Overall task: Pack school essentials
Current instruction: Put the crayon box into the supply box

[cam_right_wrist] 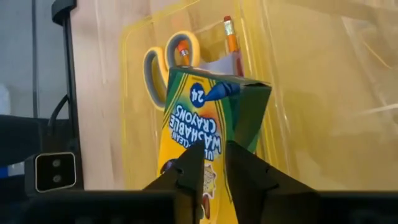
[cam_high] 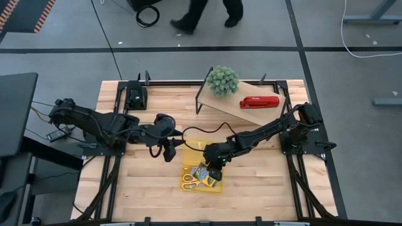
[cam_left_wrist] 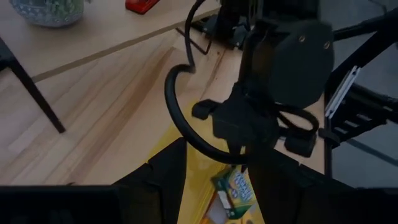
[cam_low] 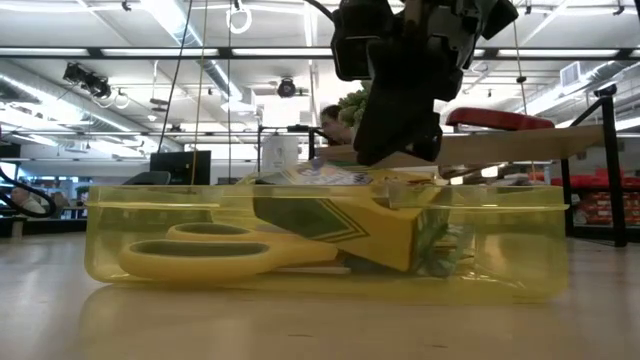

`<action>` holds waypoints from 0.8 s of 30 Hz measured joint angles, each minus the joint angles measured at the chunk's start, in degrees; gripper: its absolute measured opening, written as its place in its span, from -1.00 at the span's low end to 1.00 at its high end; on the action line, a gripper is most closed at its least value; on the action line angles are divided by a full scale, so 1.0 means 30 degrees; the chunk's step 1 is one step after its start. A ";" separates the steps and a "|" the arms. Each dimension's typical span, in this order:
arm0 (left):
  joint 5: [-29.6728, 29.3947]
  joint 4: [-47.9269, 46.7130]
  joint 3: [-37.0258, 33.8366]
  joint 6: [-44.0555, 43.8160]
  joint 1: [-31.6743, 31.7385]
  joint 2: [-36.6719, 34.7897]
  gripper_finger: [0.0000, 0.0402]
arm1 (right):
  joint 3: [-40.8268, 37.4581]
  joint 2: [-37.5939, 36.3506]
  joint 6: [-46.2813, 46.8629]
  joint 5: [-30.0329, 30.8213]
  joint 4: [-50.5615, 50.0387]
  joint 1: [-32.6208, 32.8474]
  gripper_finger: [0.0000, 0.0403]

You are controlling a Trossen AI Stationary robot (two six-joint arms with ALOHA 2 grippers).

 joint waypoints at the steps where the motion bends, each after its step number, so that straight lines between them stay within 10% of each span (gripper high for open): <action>1: 0.0007 -0.0064 -0.0007 -0.0027 0.0007 0.0062 -0.14 | 0.0000 0.0000 -0.0104 -0.0122 0.0006 0.0000 -0.61; 24: 0.0015 0.0070 -0.0036 0.0024 -0.0001 0.0588 -0.14 | -0.0029 -0.0761 -0.1003 0.1779 -0.0062 0.0736 -0.54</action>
